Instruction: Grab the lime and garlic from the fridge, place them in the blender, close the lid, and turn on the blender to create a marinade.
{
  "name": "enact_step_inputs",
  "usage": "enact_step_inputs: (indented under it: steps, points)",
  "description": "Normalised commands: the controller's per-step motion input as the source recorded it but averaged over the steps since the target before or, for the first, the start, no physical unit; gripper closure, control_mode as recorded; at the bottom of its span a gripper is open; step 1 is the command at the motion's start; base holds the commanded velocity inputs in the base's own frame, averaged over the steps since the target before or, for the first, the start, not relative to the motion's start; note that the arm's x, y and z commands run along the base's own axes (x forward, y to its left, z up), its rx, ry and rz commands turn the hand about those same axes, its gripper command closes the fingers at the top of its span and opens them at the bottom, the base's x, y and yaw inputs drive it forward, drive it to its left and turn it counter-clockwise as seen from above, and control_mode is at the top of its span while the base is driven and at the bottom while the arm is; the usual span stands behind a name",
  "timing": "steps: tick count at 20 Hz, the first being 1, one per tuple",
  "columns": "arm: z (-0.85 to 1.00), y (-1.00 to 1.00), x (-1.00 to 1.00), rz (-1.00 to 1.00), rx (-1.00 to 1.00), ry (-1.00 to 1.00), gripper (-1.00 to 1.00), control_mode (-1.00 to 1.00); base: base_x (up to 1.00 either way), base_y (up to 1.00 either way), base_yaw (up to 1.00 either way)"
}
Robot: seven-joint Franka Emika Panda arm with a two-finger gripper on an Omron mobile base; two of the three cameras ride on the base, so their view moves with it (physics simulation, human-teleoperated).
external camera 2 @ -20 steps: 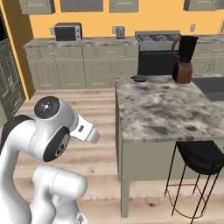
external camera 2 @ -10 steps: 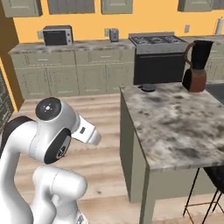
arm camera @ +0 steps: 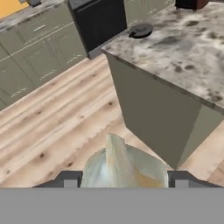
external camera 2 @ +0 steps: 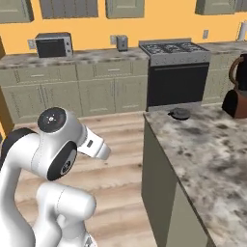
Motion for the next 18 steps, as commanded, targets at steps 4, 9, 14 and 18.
enact_step_inputs:
  steps: [4, 9, 14, 18]
  points:
    - [0.00, 0.00, 0.00, 0.00, 0.00, 0.00, 1.00, 1.00, 1.00, 0.71, -0.22]
    - [0.00, 0.00, 0.00, 0.00, 0.00, 0.00, 1.00, 1.00, 1.00, 0.61, -0.25]
    - [0.00, 0.00, 0.00, 0.00, 0.00, 0.00, 1.00, 1.00, 0.83, 0.66, -0.39]
    - [0.00, 0.00, 0.00, 0.00, 0.00, 0.00, 1.00, 1.00, 0.72, 0.56, -0.40]
